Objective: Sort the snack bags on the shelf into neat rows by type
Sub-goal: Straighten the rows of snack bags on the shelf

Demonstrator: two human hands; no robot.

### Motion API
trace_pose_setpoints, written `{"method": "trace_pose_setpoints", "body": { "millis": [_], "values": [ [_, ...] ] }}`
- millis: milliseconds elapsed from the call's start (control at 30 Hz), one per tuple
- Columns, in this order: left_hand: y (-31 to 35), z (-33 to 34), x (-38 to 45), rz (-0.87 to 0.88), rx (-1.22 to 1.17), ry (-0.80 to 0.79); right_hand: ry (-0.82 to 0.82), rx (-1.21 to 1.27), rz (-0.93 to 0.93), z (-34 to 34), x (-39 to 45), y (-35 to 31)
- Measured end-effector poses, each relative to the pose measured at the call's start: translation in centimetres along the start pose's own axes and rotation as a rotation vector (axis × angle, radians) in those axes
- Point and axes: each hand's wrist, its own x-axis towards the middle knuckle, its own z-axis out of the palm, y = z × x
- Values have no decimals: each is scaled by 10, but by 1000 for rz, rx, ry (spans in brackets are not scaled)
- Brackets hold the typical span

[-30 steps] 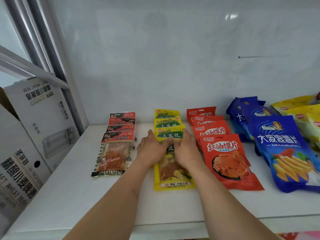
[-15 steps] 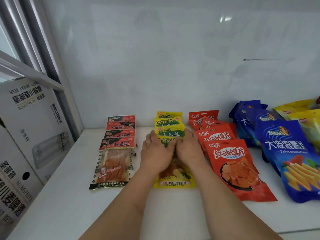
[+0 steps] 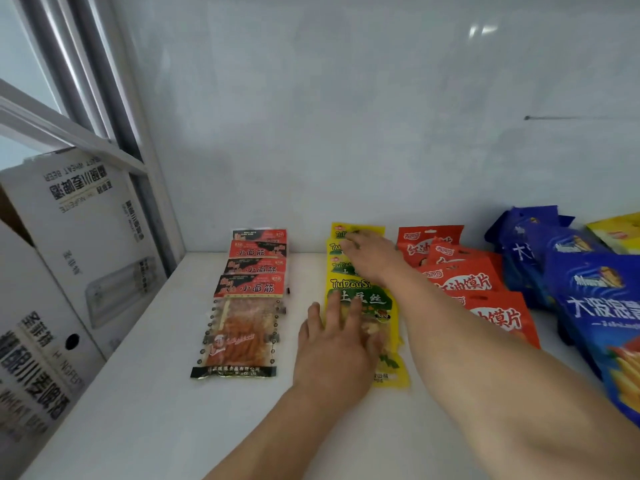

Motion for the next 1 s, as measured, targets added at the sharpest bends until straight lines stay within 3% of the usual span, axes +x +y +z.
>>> {"method": "trace_pose_setpoints", "body": {
  "millis": [400,633,767,867,1000],
  "values": [
    [-8,-1,11,18,35,7,-158,237,11,-8,-3,-14],
    [-10,3,12,18,29,-16,-183,235,23,-1,-5,-12],
    [-10,5,12,16,38,-22,-188,414,77,-3,-7,-10],
    [-10,2,13,7,25,-35,-166,611,121,-6,-12,-8],
    [-10,0,11,2,-17,-28,18,787,296,2,-25,2]
  ]
}}
